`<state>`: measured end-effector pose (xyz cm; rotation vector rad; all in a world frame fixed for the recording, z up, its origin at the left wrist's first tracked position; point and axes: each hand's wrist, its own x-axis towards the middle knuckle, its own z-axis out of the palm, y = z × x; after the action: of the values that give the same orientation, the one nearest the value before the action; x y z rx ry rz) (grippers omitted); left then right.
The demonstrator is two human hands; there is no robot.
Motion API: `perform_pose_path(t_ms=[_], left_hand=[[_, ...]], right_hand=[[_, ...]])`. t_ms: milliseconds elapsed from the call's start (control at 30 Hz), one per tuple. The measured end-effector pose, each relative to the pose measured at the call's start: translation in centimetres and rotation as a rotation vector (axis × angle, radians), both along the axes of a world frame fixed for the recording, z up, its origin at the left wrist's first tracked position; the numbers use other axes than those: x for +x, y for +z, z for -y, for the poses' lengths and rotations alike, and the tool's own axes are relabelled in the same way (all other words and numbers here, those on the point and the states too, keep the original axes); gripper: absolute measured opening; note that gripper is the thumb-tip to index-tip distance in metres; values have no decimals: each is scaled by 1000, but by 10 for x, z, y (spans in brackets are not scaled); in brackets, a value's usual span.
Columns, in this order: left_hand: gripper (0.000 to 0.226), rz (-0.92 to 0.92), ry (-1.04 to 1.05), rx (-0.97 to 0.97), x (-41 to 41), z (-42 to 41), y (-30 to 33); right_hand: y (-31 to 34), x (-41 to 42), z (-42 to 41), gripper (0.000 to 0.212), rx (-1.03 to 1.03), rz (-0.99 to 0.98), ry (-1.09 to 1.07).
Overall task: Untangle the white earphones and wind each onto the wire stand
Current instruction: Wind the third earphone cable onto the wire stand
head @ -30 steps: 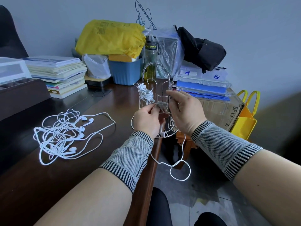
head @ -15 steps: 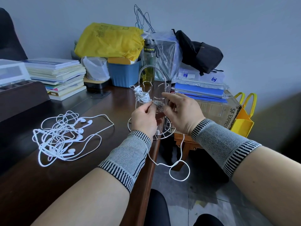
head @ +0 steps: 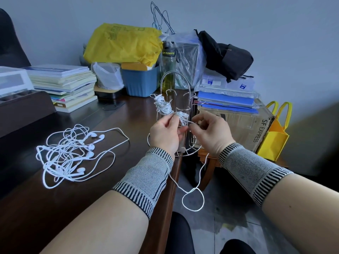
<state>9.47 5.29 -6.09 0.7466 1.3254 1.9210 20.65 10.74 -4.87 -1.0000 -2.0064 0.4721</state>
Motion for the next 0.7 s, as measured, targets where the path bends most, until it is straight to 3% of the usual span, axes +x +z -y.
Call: perform_pose_path(t_ms=[133,300,467,700], left_hand=[[9,-34,52,-11,-2,-4,-3],[17,-45,54,-11,-2,-4,-4],[20,-44,40,-21,-3,-2,-2],[20,91,9,25,-5,1,6]], right_hand=[[10,0,3,20,115,-77,24],[17,-4,9,30,285,-29,86],[22,-7,12,29,290,-8,65],[25,-9,14,31,295,29,80]])
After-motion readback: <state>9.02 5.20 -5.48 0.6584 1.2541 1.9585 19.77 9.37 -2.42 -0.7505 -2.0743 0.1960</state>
